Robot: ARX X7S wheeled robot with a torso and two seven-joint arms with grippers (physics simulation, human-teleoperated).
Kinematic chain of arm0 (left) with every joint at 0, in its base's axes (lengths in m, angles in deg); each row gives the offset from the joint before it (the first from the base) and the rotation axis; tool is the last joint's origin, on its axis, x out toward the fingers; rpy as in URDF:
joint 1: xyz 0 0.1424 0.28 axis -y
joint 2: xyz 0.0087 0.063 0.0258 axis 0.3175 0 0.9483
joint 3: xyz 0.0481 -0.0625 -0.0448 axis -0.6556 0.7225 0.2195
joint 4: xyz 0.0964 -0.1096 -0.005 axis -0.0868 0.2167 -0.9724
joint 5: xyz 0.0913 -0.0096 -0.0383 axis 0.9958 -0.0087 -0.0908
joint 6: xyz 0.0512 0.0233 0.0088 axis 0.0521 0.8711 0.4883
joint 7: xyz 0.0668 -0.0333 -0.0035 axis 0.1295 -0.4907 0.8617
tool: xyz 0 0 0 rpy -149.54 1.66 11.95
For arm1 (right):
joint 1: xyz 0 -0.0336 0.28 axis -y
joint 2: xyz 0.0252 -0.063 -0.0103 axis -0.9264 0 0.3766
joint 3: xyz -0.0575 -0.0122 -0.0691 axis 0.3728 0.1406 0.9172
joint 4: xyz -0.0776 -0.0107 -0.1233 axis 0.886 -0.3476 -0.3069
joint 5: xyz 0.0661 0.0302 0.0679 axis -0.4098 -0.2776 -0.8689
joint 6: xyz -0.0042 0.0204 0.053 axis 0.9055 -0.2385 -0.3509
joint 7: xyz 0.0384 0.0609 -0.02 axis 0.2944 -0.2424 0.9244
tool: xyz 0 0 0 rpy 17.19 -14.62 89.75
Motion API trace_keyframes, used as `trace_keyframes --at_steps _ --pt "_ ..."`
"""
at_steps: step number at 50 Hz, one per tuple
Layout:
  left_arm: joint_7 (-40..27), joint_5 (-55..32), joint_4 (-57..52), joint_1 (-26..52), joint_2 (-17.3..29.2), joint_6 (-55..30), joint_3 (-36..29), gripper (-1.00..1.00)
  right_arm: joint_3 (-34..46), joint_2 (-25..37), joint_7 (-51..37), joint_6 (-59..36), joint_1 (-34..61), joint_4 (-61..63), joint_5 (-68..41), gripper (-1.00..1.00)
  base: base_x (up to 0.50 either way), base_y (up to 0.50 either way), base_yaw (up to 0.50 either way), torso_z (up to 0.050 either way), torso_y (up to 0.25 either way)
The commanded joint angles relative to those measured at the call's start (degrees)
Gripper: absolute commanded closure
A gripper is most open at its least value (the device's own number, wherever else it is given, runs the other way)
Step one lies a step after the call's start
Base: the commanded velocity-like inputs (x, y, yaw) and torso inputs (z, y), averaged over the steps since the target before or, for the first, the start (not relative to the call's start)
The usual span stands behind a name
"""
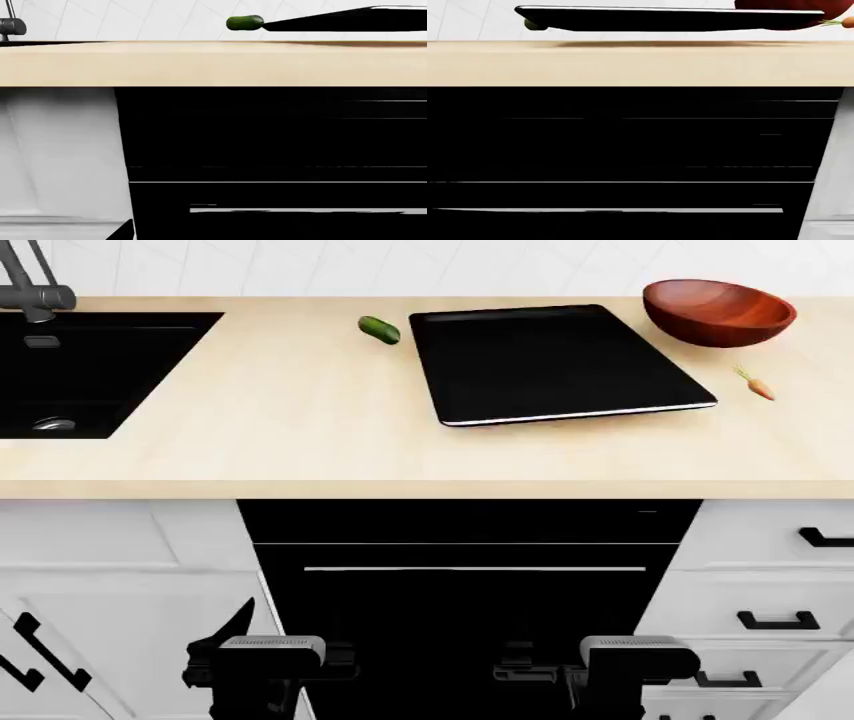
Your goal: Place the two vegetables and bowl onto the tray for setting up a vegetable dip station.
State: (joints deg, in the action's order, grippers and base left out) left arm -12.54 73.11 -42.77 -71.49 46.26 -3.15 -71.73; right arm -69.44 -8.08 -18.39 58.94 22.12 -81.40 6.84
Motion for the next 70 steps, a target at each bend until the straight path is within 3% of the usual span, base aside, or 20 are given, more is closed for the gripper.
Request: trace_keyframes --at_steps 1,7,15,18,24,28,30,31,33,34,35,37,38,42,43,44,47,51,70 --pt "-1.0 -0.9 0.2 0.1 0.9 0.1 -1.0 -1.00 0.9 0.8 -1.6 0.1 -0.2 0.3 -1.0 -1.00 0.00 0.00 0.00 0.000 0.000" --pt "-2.7 -1.8 -0.4 -0.1 2.0 -0.4 -2.4 -1.00 2.1 2.0 -3.3 0.8 -0.1 -0.6 -2.5 -1.00 0.00 0.00 0.00 0.000 0.000" --pt "-4.4 1.3 -8.1 1.7 3.5 -8.0 -5.5 -1.00 3.1 3.7 -5.9 -9.4 -1.0 7.2 -1.3 -1.00 0.00 0.00 0.00 0.000 0.000" --pt "-4.3 1.1 -19.5 4.6 3.4 -21.2 -6.0 -1.00 3.2 4.7 -6.1 -18.3 1.1 14.5 -1.2 -1.00 0.00 0.00 0.00 0.000 0.000" --pt "-3.0 2.8 -42.3 17.9 4.1 -55.1 -8.4 -1.00 2.8 5.9 -6.3 -43.0 10.5 32.2 -2.5 -1.00 0.00 0.00 0.00 0.000 0.000" --pt "-1.3 2.1 -53.8 32.0 3.4 -79.4 -8.2 -1.00 5.1 7.8 -5.9 -62.7 21.4 43.4 -2.4 -1.00 0.00 0.00 0.00 0.000 0.000" --pt "-1.4 2.6 -56.4 40.7 3.8 -89.9 -9.2 -1.00 5.9 8.0 -5.7 -77.0 29.8 49.0 -2.7 -1.00 0.00 0.00 0.00 0.000 0.000" --pt "-0.1 3.7 -54.8 42.3 3.5 -90.0 -9.1 -1.00 6.5 8.2 -5.9 -81.6 32.9 50.5 -2.6 -1.00 0.00 0.00 0.00 0.000 0.000" --pt "12.3 18.6 -47.8 49.0 0.0 -90.0 -9.6 -1.00 6.9 8.7 -5.8 -90.0 41.2 52.3 -3.9 -1.00 0.00 0.00 0.00 0.000 0.000" --pt "8.4 11.0 -43.0 53.3 0.0 -90.0 -5.1 -1.00 5.7 9.9 -9.0 -90.0 44.4 49.8 -9.5 -1.00 0.00 0.00 0.00 0.000 0.000" --pt "-0.2 2.4 -35.7 59.6 8.6 -90.0 3.5 -1.00 2.4 12.5 -17.6 -90.0 46.5 48.1 -18.1 -1.00 0.00 0.00 0.00 0.000 0.000" --pt "-17.3 -14.8 -23.1 73.1 25.8 -72.8 -13.7 -1.00 -1.1 20.4 -34.7 -90.0 59.6 35.0 -35.3 -1.00 0.00 0.00 0.00 0.000 0.000" --pt "-25.9 -23.4 -20.9 77.9 30.4 -64.2 -19.0 -1.00 -0.7 21.3 -43.3 -89.8 63.6 31.6 -43.9 -1.00 0.00 0.00 0.00 0.000 0.000" --pt "-60.3 -57.8 -14.5 88.9 30.4 -67.2 -22.1 -1.00 3.4 23.7 -75.8 -89.0 76.5 20.9 -78.2 -1.00 0.00 0.00 0.00 0.000 0.000" --pt "-68.9 -66.4 -14.3 90.2 30.5 -68.0 -22.2 -1.00 4.4 24.2 -76.1 -88.8 78.3 20.1 -86.8 -1.00 0.00 0.00 0.00 0.000 0.000" --pt "-72.6 -74.9 -13.3 91.5 30.7 -67.7 -21.6 -1.00 5.5 24.8 -75.2 -88.9 81.4 18.6 -95.4 -1.00 0.00 0.00 0.00 0.000 0.000" --pt "-71.3 -100.7 -12.9 92.5 32.2 -66.9 -19.8 -1.00 8.0 27.0 -74.5 -88.6 85.1 16.8 -96.5 -1.00 0.00 0.00 0.00 0.000 0.000" --pt "-67.0 -95.9 -12.2 89.9 32.8 -67.4 -21.3 -1.00 7.7 29.8 -71.9 -87.7 81.6 19.2 -95.6 -1.00 0.00 -0.26 0.00 0.000 0.000" --pt "-66.2 -96.7 -11.7 90.0 33.2 -66.1 -20.6 -1.00 10.3 31.8 -71.6 -84.2 81.5 19.3 -95.9 -1.00 0.00 -0.50 0.00 0.000 0.000"
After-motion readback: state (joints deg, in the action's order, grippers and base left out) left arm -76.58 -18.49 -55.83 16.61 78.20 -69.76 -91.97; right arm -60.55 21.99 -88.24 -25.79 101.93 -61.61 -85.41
